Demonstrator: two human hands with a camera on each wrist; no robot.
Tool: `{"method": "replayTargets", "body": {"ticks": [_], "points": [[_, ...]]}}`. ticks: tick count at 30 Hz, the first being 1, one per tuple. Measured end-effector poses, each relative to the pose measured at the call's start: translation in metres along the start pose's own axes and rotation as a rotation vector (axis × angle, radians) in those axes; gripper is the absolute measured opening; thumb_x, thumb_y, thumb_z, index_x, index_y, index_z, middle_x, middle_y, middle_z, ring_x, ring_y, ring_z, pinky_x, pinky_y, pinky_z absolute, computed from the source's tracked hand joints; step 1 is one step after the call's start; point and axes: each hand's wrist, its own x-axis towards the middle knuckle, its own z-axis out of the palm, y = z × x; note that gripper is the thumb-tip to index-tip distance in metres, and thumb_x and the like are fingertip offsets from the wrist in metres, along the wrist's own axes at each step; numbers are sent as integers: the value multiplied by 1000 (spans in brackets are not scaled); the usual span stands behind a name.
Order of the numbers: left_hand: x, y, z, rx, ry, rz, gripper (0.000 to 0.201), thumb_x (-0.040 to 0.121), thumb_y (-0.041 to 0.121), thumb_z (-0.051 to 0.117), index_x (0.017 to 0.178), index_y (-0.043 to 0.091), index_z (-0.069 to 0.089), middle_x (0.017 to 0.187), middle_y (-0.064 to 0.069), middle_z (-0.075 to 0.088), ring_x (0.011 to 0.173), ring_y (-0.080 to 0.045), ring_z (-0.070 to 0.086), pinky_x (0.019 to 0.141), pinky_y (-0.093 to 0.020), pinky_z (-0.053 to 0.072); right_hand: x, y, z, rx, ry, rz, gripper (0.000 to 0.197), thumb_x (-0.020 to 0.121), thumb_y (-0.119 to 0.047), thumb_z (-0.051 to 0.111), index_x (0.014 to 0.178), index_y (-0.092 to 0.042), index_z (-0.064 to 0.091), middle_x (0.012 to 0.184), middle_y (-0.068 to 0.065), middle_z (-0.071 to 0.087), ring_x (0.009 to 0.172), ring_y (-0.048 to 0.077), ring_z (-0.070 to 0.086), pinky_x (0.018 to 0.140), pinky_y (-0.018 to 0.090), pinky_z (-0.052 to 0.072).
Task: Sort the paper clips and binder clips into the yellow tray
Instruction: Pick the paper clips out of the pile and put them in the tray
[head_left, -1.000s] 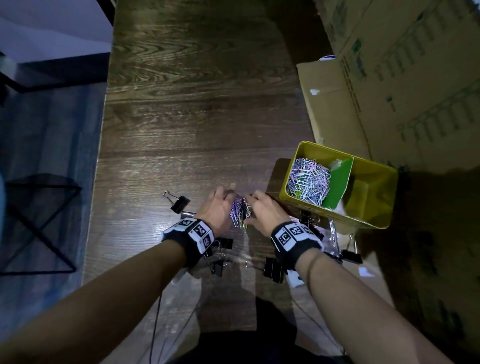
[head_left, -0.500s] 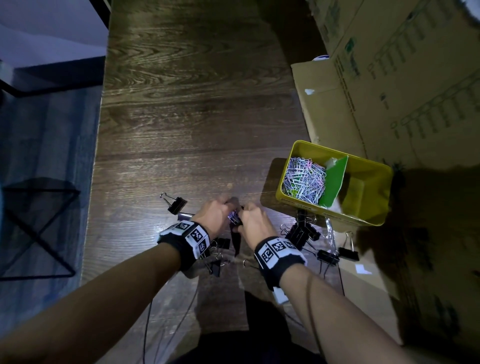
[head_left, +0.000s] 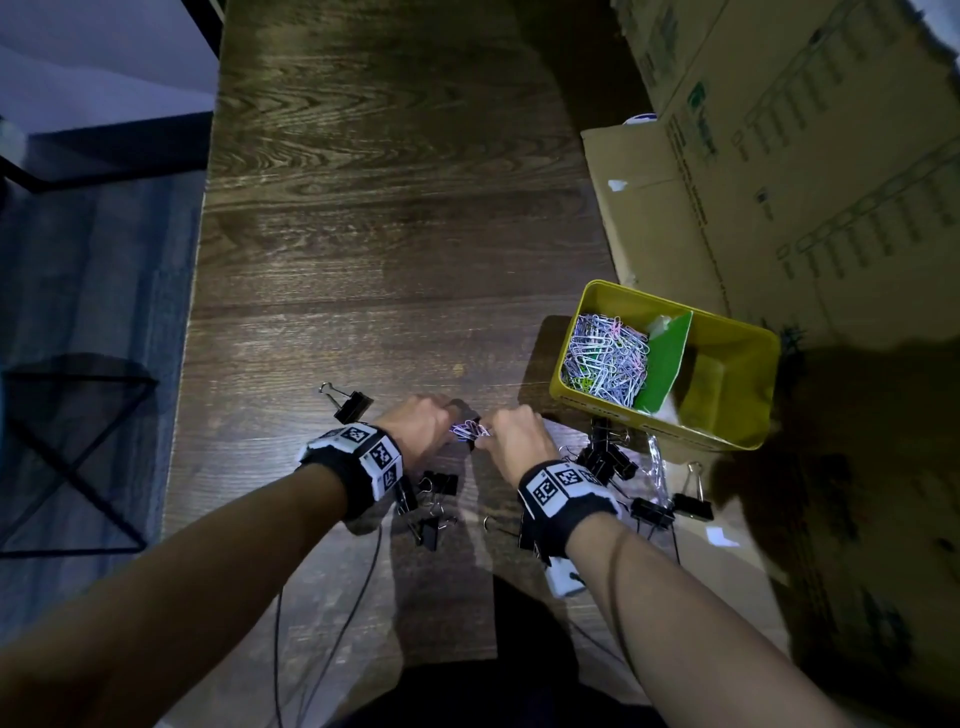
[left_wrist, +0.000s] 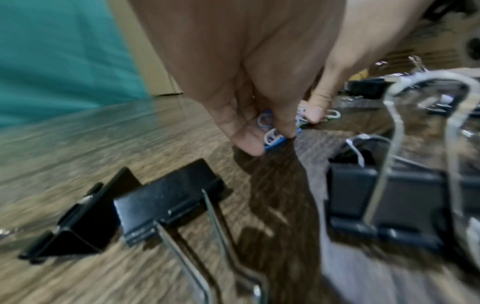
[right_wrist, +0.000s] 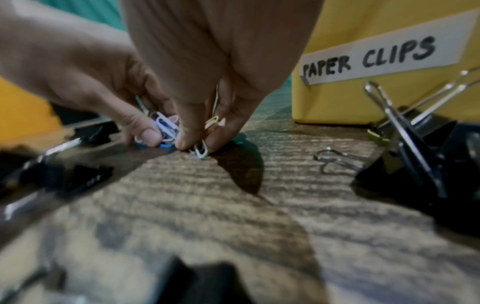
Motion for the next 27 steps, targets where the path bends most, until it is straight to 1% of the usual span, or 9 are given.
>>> {"method": "replayTargets", "body": {"ticks": [4,8,11,14,16,19,21,24,27], "points": [[3,-9,-9,-153,-26,-3,23,89,27,59,107,13,63,100,-10,66,89,-26,61,80,-37,49,6,2,-1,86,19,45,22,86,-23,67,104,-10,70,99,15,68,90,28,64,82,34,53],[4,-15,-16,-263,-29,-45,22,85,26,64,101,11,68,90,-8,67,82,-23,59,72,-26,42,4,10,-6,191,67,46,15,83,-22,71,96,-13,74,88,10,70,78,21,62,71,24,49],[3,-19,-20,-529,16,-124,14,83,21,68,92,9,69,71,-4,62,63,-17,59,57,-21,43,-3,12,-11,312,122,40,23,81,-22,74,101,-12,73,90,11,72,82,21,64,81,30,52],[1,-22,-31,-738,45,-189,9,84,14,66,90,7,68,61,1,59,43,-1,52,42,-10,39,-13,11,-18,431,205,31,26,78,-24,76,102,-14,73,92,9,72,81,17,64,82,29,53],[1,-22,-41,-866,72,-180,9,83,10,66,88,3,68,63,-2,61,43,-3,52,45,-13,43,-23,9,-26,536,285,11,25,77,-23,77,100,-14,74,87,6,73,77,16,65,81,31,55],[5,-14,-63,-1080,157,-115,8,79,5,67,74,12,69,63,2,66,52,-8,58,52,-18,52,-37,9,-41,699,365,1,23,77,-21,77,99,-14,74,87,2,73,81,17,68,83,36,56],[11,1,-81,-1156,167,-31,8,80,4,65,76,11,68,64,3,66,58,-11,58,55,-20,54,-46,9,-54,812,422,1,22,77,-20,77,98,-14,74,89,2,73,83,18,69,84,39,56],[26,36,-107,-1171,111,109,6,84,5,61,85,-1,62,71,-5,66,59,-14,59,56,-20,54,-59,9,-81,873,573,-42,18,76,-16,77,94,-14,75,84,-6,72,81,13,68,83,31,54],[44,74,-122,-1070,94,142,6,86,5,60,80,5,59,68,-11,61,50,-10,58,50,-22,50,-70,15,-111,799,710,-82,17,76,-19,77,93,-16,76,83,-10,71,81,10,68,82,31,55]]}}
